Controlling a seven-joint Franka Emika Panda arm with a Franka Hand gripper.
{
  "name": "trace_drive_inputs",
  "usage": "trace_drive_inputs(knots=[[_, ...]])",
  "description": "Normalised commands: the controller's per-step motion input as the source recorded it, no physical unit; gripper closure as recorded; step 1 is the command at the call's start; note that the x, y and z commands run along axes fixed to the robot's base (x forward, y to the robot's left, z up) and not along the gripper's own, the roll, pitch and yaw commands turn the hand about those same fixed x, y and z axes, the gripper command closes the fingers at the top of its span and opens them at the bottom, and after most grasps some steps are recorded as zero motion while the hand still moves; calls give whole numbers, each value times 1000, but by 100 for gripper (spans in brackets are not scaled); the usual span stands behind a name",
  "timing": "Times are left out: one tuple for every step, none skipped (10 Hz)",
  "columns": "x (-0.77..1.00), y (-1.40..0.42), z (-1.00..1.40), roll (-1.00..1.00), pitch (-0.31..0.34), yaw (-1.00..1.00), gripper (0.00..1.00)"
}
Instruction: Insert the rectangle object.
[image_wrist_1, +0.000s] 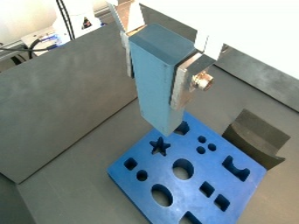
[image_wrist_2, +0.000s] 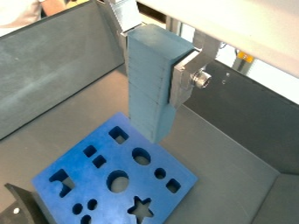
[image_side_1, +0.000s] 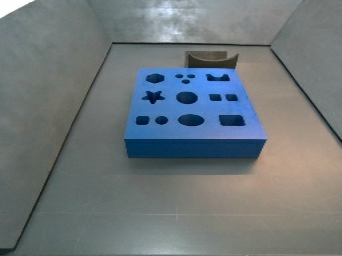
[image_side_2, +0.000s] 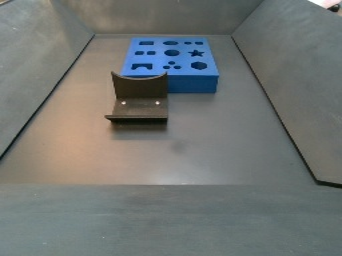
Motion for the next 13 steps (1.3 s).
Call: trace_drive_inputs(knots=[[155,-439,-893,359,96,-340,100],[172,-269,-660,299,70,-181,100],[148,-193,-514,248,71,-124,100],[-32,456,884,-120,187,114,100],[-88,475,993,-159,176,131,100],[-103,333,664,-190,136,66,100],[-59,229,399,-172,94,41,100],[923,-363,-854,0,124,26,100],[906,-394,-874,0,123,20,100],[843,-526,-769,-14,163,0,100],[874,-497,-489,-47,136,20,100],[909,-449,-426,-14,113,49,100],[951,-343,-549,-13,76,117,100]])
